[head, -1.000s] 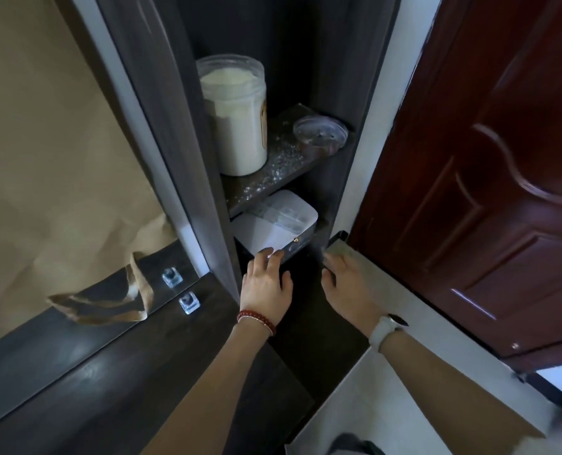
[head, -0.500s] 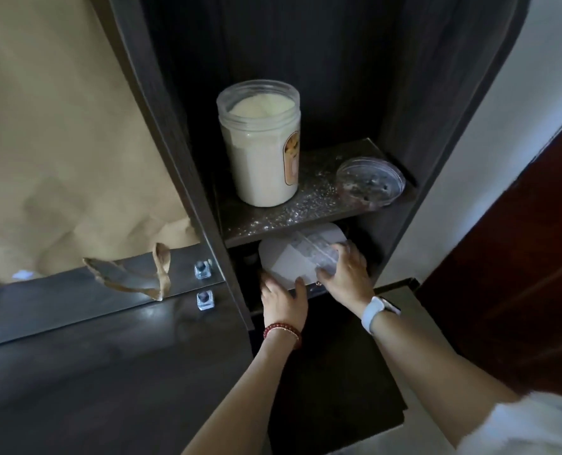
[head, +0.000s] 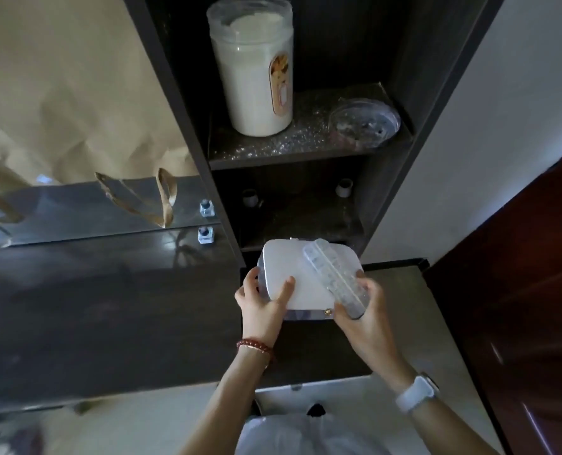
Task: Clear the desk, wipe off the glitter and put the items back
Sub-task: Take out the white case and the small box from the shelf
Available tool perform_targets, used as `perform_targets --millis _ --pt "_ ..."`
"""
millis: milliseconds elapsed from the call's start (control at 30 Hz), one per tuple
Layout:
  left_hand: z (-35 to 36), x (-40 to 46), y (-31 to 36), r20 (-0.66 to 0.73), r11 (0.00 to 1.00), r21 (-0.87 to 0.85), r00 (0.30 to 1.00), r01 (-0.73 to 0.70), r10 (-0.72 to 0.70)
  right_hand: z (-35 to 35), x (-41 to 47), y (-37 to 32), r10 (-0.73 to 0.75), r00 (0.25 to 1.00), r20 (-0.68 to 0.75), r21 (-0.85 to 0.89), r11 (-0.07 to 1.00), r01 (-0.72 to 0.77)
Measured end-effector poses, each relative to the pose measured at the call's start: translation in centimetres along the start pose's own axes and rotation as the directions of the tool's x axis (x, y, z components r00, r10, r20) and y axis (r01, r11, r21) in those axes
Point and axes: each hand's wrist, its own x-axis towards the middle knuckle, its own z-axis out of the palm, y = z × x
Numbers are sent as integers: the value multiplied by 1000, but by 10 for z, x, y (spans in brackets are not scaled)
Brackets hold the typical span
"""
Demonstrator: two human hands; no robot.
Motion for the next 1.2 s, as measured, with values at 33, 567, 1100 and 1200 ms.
perform_targets --millis 33,567,1100,1200 --pt "-5 -6 -8 45 1000 20 999 6 -7 -1 -14 6 20 999 38 4 1000 -20" --pt "-118 -51 -40 -259 993 71 960 -95 110 55 4 103 112 929 353 -557 823 113" --pt "-133 -61 -82 -474 995 -91 881 -46 -3 99 76 132 195 807 558 -794 408 450" --pt "-134 -60 -83 -474 995 -83 880 -52 7 101 80 135 225 805 549 -803 412 432"
